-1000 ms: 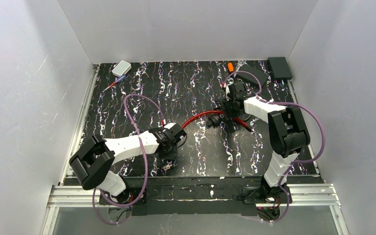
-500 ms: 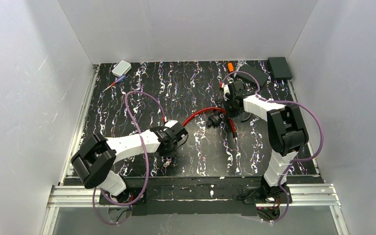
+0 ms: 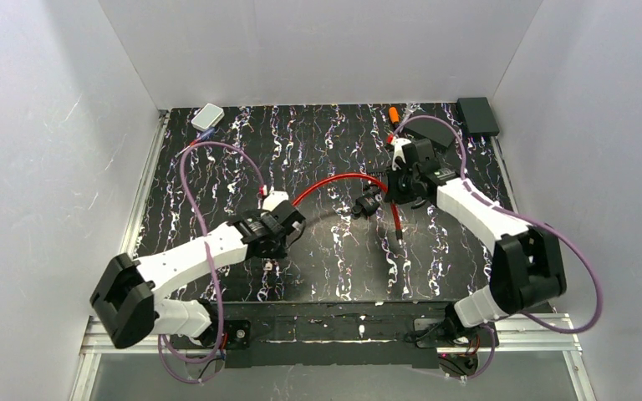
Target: Unlock with the key
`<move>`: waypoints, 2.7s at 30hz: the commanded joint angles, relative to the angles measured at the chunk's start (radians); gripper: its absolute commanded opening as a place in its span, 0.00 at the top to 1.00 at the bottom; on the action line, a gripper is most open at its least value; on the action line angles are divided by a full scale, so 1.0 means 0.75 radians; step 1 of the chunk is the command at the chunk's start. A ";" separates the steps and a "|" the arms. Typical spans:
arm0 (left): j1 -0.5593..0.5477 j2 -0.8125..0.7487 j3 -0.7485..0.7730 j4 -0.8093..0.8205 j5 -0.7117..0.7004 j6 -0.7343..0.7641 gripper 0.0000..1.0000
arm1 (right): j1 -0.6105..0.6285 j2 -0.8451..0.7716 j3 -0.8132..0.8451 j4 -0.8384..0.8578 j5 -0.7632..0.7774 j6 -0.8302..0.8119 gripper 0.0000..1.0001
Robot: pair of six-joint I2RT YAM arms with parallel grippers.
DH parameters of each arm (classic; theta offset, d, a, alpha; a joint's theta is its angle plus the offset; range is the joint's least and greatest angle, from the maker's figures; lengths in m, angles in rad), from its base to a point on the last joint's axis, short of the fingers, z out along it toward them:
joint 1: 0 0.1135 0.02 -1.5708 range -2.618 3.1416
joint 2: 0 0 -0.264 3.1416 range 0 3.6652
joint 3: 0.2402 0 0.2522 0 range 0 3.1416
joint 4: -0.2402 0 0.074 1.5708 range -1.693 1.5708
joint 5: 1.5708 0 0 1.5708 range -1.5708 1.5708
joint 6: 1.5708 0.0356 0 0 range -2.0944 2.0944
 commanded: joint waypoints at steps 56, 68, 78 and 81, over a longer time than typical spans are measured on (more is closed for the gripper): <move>0.498 -0.352 0.421 -0.008 -0.073 0.459 0.02 | 0.473 -0.185 0.386 0.237 0.169 0.407 0.02; 0.498 -0.632 0.081 0.413 -0.018 0.725 0.02 | 0.473 -0.554 0.087 0.388 0.186 0.494 0.02; 0.498 -0.877 -0.063 0.527 0.010 0.816 0.02 | 0.473 -0.765 -0.193 0.413 0.291 0.513 0.02; 0.498 -0.892 -0.069 0.527 0.002 0.820 0.02 | 0.472 -0.776 -0.204 0.412 0.313 0.510 0.02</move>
